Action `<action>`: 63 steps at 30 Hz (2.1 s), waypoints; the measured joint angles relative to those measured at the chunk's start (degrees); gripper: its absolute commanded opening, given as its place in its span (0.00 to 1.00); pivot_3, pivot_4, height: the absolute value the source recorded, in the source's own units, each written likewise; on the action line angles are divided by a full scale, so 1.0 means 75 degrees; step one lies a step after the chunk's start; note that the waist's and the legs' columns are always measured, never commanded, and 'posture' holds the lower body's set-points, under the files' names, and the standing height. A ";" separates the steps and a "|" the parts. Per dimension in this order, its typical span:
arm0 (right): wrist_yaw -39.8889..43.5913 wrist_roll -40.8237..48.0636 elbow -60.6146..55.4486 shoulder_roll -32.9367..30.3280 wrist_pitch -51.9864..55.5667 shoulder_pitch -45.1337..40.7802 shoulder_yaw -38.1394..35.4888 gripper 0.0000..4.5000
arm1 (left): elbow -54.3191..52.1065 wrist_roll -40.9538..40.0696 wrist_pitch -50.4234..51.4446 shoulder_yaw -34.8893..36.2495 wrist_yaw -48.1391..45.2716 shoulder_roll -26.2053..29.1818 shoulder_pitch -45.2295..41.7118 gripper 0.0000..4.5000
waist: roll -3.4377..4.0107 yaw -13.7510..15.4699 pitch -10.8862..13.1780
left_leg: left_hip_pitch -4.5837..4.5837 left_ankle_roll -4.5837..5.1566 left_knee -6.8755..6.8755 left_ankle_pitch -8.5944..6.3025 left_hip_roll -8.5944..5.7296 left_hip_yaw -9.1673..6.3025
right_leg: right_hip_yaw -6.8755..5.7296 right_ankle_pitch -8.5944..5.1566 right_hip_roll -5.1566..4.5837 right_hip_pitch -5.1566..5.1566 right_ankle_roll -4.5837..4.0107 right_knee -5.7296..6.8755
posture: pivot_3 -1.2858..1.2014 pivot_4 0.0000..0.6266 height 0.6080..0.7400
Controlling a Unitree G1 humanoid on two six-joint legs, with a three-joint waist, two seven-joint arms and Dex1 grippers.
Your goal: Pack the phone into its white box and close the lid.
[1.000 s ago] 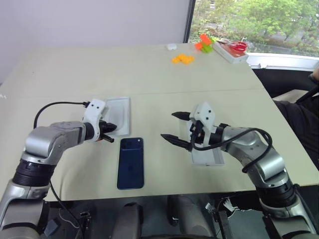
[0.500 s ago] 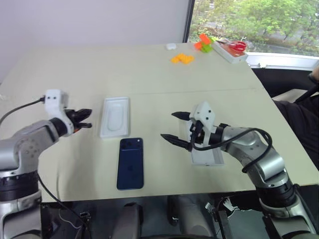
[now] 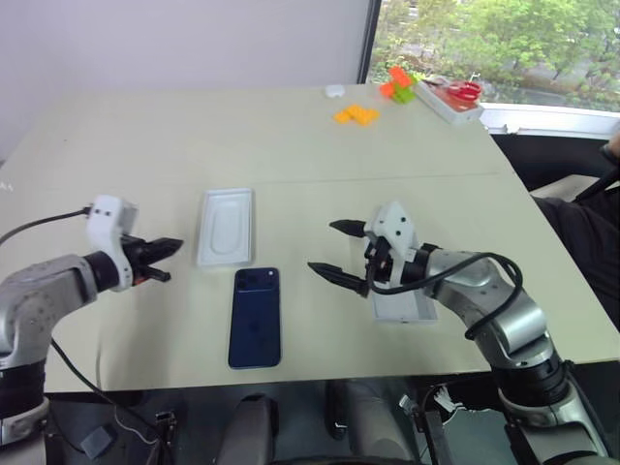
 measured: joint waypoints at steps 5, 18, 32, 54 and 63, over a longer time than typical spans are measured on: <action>-0.0021 -0.0015 -0.0001 0.0021 -0.0015 0.0014 0.0024 1.00 | -0.0255 0.0392 -0.0050 -0.1088 -0.0037 -0.0027 -0.0248 0.01 | -0.0001 -0.0014 0.0000 | 0.0001 0.0000 0.0000 0.0000 0.0001 0.0001 | 0.0000 0.0002 0.0007 -0.0001 0.0003 0.0002 | 0.52 0.24 0.90; -0.0042 -0.0024 -0.0002 0.0027 -0.0025 0.0023 0.0027 1.00 | 0.0368 0.1267 -0.0046 -0.1736 0.0508 -0.0621 -0.0964 0.01 | 0.0000 -0.0006 -0.0002 | 0.0008 0.0001 0.0001 0.0000 0.0001 0.0001 | 0.0001 0.0011 0.0009 0.0003 0.0019 0.0008 | 0.52 0.24 0.90; -0.0038 -0.0026 -0.0002 0.0029 -0.0026 0.0022 0.0027 1.00 | 0.0268 0.0625 0.0419 -0.0632 0.0387 -0.0963 -0.0940 0.01 | -0.0001 -0.0011 -0.0002 | 0.0005 0.0001 0.0002 0.0000 0.0001 -0.0001 | 0.0000 0.0016 0.0009 0.0001 0.0018 0.0008 | 0.52 0.24 0.90; 0.0493 -0.0652 0.0189 -0.0437 -0.0306 -0.0199 0.0400 0.89 | -0.1456 -0.1502 0.1265 0.2451 -0.0033 -0.0631 0.2381 0.96 | 0.0000 -0.0025 -0.0001 | 0.0006 0.0001 0.0002 0.0000 0.0013 -0.0004 | 0.0004 -0.0002 0.0003 -0.0004 -0.0001 0.0008 | 0.52 0.24 0.90; 0.1535 -0.1587 0.0548 -0.0876 -0.0948 -0.0816 0.1732 0.01 | -0.1774 -0.3359 0.3350 0.3044 0.1475 -0.1555 0.2517 1.00 | 0.0000 -0.0021 -0.0006 | 0.0024 0.0000 0.0007 0.0000 0.0006 -0.0006 | -0.0008 -0.0004 0.0014 0.0019 -0.0007 0.0010 | 0.52 0.24 0.90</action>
